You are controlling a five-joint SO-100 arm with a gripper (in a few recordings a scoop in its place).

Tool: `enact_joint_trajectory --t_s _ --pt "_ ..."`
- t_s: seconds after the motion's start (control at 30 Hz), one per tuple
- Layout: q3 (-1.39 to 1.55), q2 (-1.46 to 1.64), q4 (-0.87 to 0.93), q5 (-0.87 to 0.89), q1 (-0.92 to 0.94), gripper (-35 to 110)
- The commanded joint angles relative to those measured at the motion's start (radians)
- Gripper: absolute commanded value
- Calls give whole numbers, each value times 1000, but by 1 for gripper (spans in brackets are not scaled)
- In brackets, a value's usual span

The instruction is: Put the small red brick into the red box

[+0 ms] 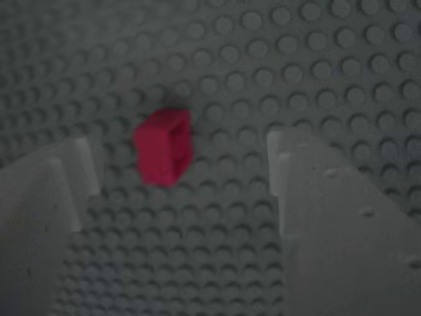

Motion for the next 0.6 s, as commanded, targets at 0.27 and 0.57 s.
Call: enact_joint_trajectory --t_s 0.27,0.57 --pt "-60 -89 -114 15 -61 22" --pt "-101 -146 -146 31 -87 20"
